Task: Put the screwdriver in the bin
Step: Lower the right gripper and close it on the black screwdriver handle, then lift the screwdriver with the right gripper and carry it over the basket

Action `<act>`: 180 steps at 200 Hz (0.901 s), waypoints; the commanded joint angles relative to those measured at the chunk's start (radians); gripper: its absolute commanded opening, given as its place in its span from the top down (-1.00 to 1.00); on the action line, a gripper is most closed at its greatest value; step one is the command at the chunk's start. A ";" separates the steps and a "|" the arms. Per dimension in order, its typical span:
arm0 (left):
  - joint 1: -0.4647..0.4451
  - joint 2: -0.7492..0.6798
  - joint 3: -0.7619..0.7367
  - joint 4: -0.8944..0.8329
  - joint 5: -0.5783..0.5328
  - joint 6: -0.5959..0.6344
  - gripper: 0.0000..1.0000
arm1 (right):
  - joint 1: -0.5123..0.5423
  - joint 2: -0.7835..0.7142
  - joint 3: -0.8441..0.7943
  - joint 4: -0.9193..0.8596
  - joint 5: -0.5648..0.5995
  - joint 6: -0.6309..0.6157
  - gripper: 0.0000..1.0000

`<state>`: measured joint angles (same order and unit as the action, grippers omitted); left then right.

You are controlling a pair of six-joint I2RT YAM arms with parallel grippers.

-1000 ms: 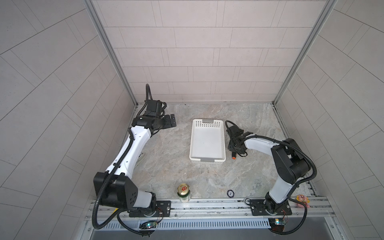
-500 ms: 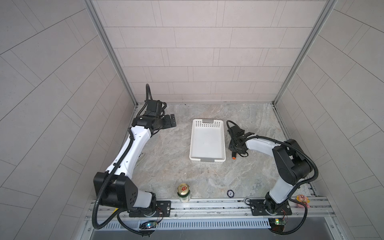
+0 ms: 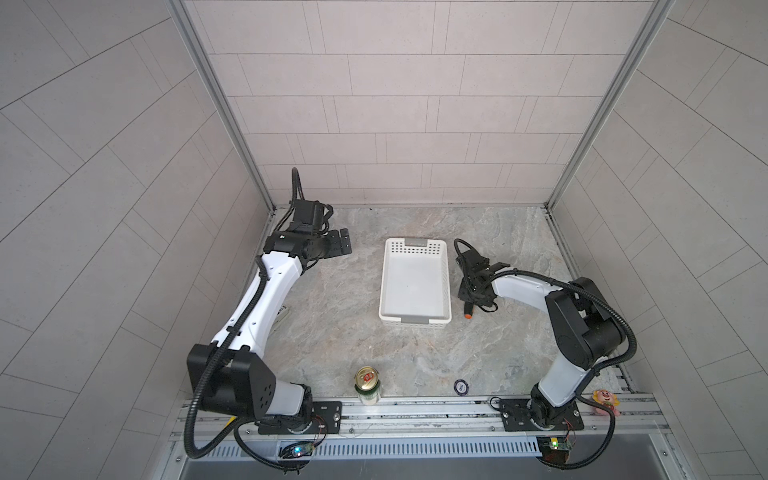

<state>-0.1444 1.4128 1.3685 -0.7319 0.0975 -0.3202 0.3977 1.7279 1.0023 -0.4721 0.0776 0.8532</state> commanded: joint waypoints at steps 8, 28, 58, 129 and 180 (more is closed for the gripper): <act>0.000 -0.003 0.013 -0.024 -0.029 0.012 -0.99 | -0.005 0.030 0.014 -0.064 0.007 -0.005 0.83; 0.000 -0.006 0.011 -0.021 -0.040 0.015 -0.99 | -0.007 0.034 0.035 -0.081 0.025 -0.015 0.85; 0.000 -0.005 0.012 -0.022 -0.033 0.016 -0.99 | -0.007 0.033 0.052 -0.094 0.034 -0.020 0.85; 0.001 0.012 0.015 -0.022 0.003 0.006 -0.99 | -0.007 -0.032 0.057 -0.148 0.113 -0.054 0.86; 0.003 0.016 0.023 -0.033 0.005 0.008 -0.99 | -0.007 -0.147 0.039 -0.211 0.162 -0.100 0.85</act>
<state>-0.1444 1.4239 1.3685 -0.7391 0.1070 -0.3141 0.3962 1.6524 1.0515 -0.6197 0.1799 0.7780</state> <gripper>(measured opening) 0.996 0.126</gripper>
